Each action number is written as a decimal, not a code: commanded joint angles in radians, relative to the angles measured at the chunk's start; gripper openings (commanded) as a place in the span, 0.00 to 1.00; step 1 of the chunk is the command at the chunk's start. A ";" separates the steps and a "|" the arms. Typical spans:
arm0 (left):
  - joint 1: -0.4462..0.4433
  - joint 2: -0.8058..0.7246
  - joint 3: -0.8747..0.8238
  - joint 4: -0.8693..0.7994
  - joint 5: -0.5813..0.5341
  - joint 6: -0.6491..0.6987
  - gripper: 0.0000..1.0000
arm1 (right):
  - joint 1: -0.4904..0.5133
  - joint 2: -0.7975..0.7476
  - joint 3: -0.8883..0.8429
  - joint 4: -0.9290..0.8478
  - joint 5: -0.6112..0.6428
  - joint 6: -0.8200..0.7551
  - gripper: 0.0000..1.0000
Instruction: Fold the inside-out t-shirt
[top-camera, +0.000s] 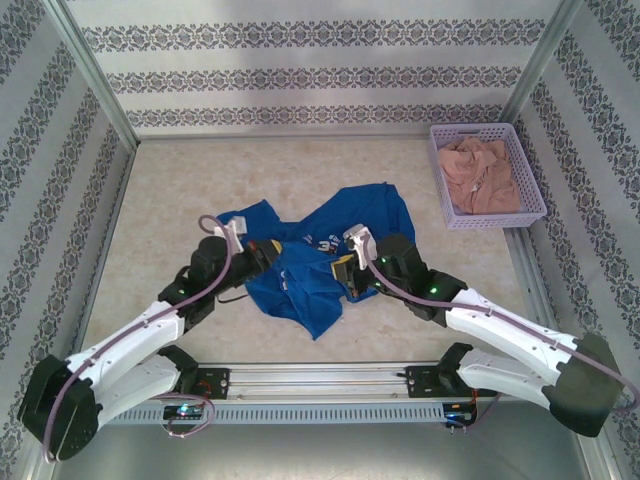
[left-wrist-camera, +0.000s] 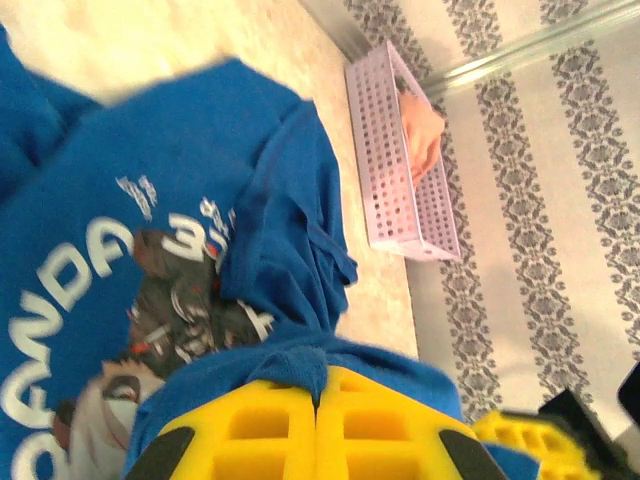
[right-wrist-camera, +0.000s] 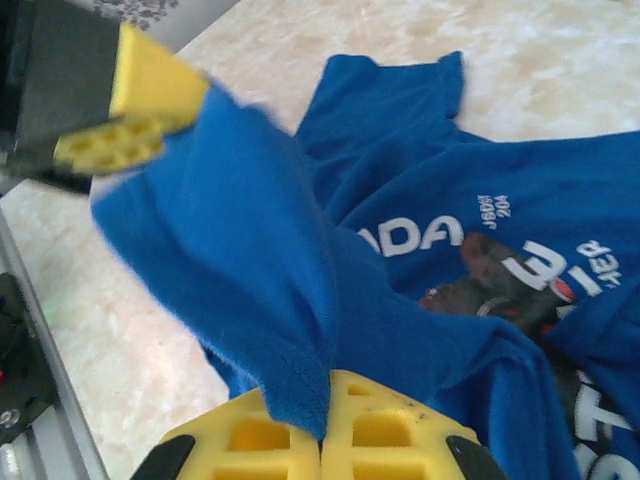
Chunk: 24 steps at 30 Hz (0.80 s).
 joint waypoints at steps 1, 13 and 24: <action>0.075 -0.012 0.084 -0.183 0.116 0.156 0.00 | 0.023 0.031 0.010 0.087 -0.039 -0.017 0.04; 0.185 -0.015 0.298 -0.596 0.065 0.384 0.00 | 0.031 0.093 0.159 -0.112 -0.107 -0.096 0.38; 0.261 0.012 0.592 -0.997 -0.223 0.647 0.00 | -0.290 0.154 0.284 -0.386 0.094 0.029 0.61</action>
